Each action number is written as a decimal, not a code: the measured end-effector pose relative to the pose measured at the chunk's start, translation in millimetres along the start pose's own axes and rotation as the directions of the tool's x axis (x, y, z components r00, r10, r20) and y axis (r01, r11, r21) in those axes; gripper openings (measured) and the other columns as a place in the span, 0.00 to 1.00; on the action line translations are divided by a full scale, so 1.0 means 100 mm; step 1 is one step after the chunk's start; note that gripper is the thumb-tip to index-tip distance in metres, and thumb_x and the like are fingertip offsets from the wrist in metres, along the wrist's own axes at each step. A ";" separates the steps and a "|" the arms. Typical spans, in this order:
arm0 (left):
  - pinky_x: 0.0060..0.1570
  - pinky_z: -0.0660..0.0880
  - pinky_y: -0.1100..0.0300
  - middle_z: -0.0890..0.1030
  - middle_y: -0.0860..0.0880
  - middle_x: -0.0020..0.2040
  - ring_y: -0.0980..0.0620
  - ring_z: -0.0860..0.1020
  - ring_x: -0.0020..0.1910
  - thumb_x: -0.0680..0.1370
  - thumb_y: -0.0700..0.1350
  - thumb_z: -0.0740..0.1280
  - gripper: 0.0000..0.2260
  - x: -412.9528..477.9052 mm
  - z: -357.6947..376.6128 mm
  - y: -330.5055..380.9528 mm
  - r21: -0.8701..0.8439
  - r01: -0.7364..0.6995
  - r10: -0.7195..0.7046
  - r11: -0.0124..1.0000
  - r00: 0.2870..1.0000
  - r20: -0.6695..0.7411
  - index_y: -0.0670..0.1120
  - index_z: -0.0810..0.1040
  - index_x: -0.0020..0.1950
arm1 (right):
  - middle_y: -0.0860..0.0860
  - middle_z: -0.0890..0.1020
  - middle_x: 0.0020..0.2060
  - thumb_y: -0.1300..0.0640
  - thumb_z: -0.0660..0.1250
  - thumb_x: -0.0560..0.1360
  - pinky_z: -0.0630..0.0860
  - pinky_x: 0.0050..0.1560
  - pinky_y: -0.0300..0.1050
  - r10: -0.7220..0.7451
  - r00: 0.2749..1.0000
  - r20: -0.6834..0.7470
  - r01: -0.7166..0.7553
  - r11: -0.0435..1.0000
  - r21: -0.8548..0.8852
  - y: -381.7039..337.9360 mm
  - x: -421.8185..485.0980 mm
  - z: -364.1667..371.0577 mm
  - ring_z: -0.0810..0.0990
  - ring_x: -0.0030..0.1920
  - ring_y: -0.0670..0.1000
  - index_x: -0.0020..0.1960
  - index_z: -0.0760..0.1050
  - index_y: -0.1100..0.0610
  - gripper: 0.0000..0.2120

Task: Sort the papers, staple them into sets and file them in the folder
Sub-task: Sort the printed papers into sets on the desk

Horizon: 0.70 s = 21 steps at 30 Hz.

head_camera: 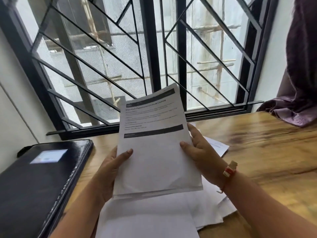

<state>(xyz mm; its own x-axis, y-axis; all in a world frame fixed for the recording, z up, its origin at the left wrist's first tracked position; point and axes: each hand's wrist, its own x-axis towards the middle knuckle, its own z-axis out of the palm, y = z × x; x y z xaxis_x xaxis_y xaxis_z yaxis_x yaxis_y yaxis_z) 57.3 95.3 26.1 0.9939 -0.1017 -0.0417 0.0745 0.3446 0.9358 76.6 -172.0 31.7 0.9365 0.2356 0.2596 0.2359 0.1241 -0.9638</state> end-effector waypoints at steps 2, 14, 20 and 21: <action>0.53 0.80 0.38 0.81 0.36 0.62 0.34 0.81 0.58 0.77 0.42 0.69 0.19 0.00 0.00 0.00 -0.032 0.006 -0.005 0.999 1.000 0.023 0.47 0.75 0.69 | 0.53 0.82 0.61 0.65 0.59 0.83 0.78 0.58 0.65 -0.005 1.000 -0.019 0.005 1.000 -0.002 0.00 0.01 -0.01 0.82 0.57 0.60 0.74 0.63 0.43 0.26; 0.47 0.83 0.42 0.83 0.38 0.59 0.39 0.84 0.49 0.76 0.39 0.67 0.18 -0.03 0.09 -0.02 -0.087 0.009 -0.006 0.996 1.000 0.027 0.48 0.77 0.66 | 0.52 0.83 0.57 0.62 0.58 0.83 0.80 0.55 0.59 0.000 0.999 -0.042 0.000 1.000 -0.022 -0.02 -0.01 0.03 0.83 0.55 0.59 0.67 0.73 0.47 0.17; 0.46 0.82 0.42 0.81 0.36 0.60 0.37 0.84 0.49 0.76 0.41 0.68 0.18 -0.03 0.06 -0.02 -0.109 0.064 -0.058 0.992 0.997 0.054 0.46 0.77 0.67 | 0.51 0.84 0.56 0.62 0.57 0.83 0.81 0.54 0.57 0.018 0.998 -0.061 -0.018 1.000 0.005 -0.06 -0.02 0.06 0.84 0.54 0.58 0.66 0.73 0.47 0.16; 0.46 0.82 0.42 0.82 0.35 0.60 0.37 0.84 0.49 0.76 0.40 0.70 0.19 -0.03 0.06 -0.03 -0.096 0.070 -0.065 0.993 0.996 0.056 0.44 0.77 0.67 | 0.51 0.84 0.56 0.62 0.57 0.83 0.81 0.54 0.57 0.026 0.998 -0.054 -0.027 1.000 -0.003 -0.06 -0.03 0.07 0.84 0.54 0.57 0.66 0.73 0.47 0.16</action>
<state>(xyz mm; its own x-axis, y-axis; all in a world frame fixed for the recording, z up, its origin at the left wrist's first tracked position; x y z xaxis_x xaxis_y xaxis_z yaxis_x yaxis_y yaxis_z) 53.2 88.8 25.9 0.9809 -0.1761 -0.0830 0.1517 0.4248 0.8925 70.8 -166.5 37.7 0.9551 0.1862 0.2304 0.2117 0.1150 -0.9705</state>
